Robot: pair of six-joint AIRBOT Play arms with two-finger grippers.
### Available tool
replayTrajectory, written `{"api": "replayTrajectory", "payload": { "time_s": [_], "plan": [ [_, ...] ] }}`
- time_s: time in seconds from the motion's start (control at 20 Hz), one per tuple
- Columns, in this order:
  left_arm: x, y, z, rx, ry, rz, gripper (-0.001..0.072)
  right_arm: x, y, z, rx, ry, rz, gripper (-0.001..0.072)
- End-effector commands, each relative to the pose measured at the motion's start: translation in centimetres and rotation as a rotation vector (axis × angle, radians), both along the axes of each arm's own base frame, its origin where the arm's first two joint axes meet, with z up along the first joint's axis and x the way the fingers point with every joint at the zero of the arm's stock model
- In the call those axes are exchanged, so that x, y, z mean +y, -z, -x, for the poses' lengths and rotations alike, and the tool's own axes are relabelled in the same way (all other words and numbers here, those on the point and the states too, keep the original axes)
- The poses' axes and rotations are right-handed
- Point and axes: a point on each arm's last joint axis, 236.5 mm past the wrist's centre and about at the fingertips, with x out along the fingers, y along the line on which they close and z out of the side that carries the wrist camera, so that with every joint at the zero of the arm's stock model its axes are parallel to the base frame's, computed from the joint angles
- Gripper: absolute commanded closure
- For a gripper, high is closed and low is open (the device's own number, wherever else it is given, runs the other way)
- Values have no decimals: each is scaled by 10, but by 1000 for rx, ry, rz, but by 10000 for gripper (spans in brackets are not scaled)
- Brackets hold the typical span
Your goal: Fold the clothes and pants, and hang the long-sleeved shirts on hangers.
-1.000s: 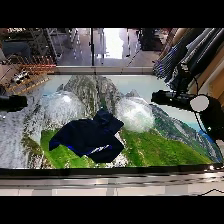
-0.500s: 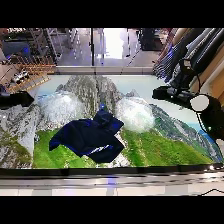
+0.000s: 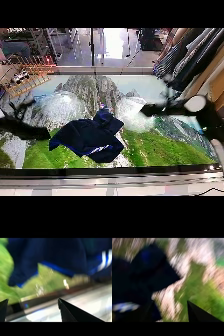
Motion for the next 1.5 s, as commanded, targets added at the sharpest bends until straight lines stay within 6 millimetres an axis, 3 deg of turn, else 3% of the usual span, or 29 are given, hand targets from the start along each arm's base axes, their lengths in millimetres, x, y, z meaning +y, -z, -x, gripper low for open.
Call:
{"api": "replayTrajectory", "payload": {
  "time_s": [0.0, 0.1, 0.3, 0.5, 0.6, 0.65, 0.75, 0.8, 0.85, 0.9, 0.95, 1.0, 1.1, 1.2, 1.3, 1.45],
  "plan": [
    [-1, 54, 37, 41, 182, -15, 44, 57, 64, 88, 221, -306, -31, 229],
    [9, 76, 39, 12, 226, -69, 45, 80, 95, 104, 297, -326, -46, 227],
    [19, 94, 14, -110, 228, -130, 47, 110, 140, 94, 267, -438, 27, 250],
    [25, 110, -7, -162, 221, -156, 59, 126, 175, 85, 133, -653, 268, 249],
    [18, 113, -15, -192, 226, -124, 234, 137, 185, 74, 53, -713, 350, 257],
    [10, 111, -20, -218, 231, -92, 282, 144, 187, 70, 14, -746, 361, 303],
    [4, 108, -29, -256, 211, -65, 333, 156, 192, 74, -12, -821, 371, 313],
    [3, 107, -32, -265, 203, -63, 474, 158, 197, 74, -8, -832, 378, 325],
    [4, 107, -32, -265, 202, -64, 635, 160, 201, 75, 1, -833, 376, 393],
    [4, 107, -32, -265, 202, -63, 691, 162, 205, 75, 10, -829, 372, 512],
    [3, 107, -31, -262, 194, -60, 691, 162, 204, 74, 8, -820, 369, 679],
    [2, 104, -31, -261, 197, -56, 692, 160, 198, 72, 12, -817, 374, 700],
    [-1, 82, -26, -253, 249, -45, 693, 142, 167, 60, 0, -777, 430, 701],
    [-4, 36, -27, -284, 313, -43, 693, 108, 106, 39, -66, -685, 515, 702],
    [-11, -34, -31, -376, 376, -44, 693, 68, 22, 32, -158, -560, 573, 703],
    [-37, -163, -25, -627, 446, -32, 692, 38, -111, 57, -405, -409, 503, 704]
  ]
}}
